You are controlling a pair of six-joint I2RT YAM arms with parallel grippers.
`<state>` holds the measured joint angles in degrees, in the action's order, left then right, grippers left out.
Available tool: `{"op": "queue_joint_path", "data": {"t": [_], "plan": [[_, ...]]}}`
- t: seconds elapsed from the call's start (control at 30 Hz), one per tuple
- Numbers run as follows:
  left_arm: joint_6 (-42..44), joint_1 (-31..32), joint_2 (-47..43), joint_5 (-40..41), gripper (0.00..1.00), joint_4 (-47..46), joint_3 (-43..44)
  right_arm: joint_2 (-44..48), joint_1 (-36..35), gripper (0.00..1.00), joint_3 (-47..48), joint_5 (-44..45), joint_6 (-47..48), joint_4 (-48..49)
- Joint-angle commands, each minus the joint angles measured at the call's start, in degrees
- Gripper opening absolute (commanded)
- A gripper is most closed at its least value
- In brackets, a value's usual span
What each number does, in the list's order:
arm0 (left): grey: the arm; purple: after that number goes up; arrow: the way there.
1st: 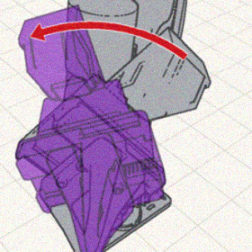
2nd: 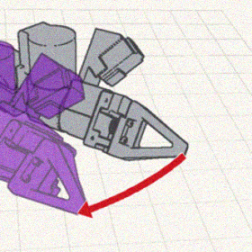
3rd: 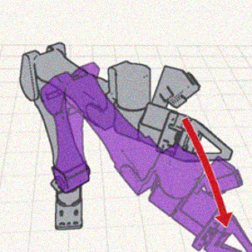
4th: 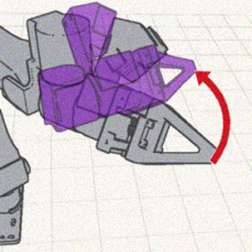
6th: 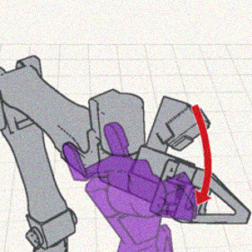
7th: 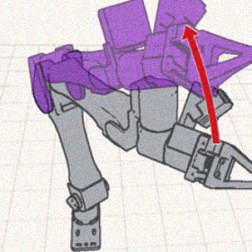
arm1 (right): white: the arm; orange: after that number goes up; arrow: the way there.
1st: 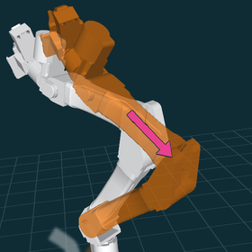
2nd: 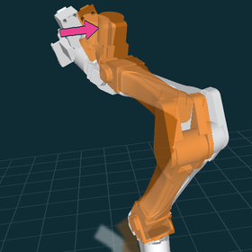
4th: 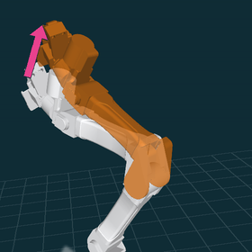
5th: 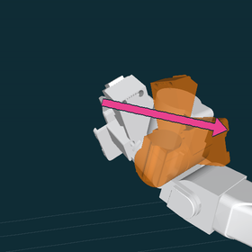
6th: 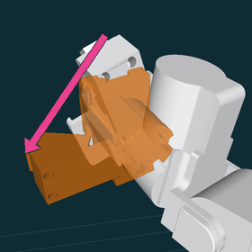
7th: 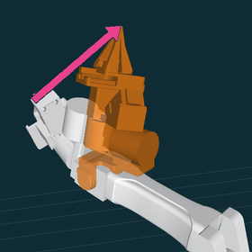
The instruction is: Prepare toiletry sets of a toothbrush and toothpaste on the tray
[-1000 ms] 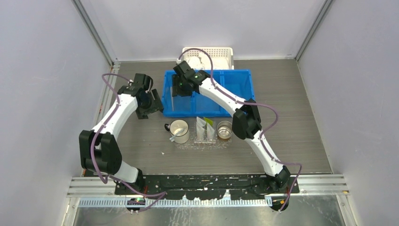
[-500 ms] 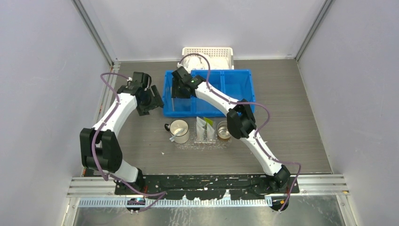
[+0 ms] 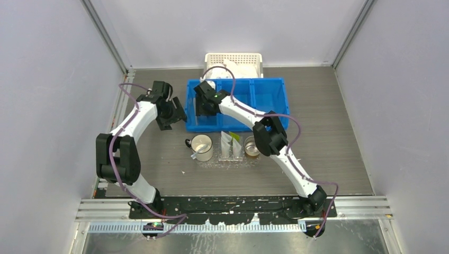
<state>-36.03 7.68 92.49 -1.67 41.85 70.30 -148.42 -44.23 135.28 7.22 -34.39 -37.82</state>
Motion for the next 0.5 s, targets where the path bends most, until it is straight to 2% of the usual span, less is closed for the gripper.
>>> {"op": "queue_joint_path", "data": {"t": [0.0, 0.17, 0.37, 0.47], "plan": [[-0.5, -0.5, -0.9, -1.3, 0.74, -2.2, 1.1, 6.5, 2.1, 0.53, -7.2, 3.1, 2.8, 0.6], [-0.9, -0.6, -0.7, -2.0, 0.73, -2.7, 1.1, 8.4, 2.3, 0.54, -9.7, -0.5, 4.2, 3.6], [-0.5, -0.6, -1.1, -1.5, 0.73, -2.5, 1.0, 4.0, 0.5, 0.54, -1.2, -4.3, 5.8, 1.8], [-0.3, -0.5, -1.3, -1.4, 0.73, -2.4, 1.0, 3.1, -0.1, 0.54, -0.2, -4.9, 5.4, 2.5]]}}
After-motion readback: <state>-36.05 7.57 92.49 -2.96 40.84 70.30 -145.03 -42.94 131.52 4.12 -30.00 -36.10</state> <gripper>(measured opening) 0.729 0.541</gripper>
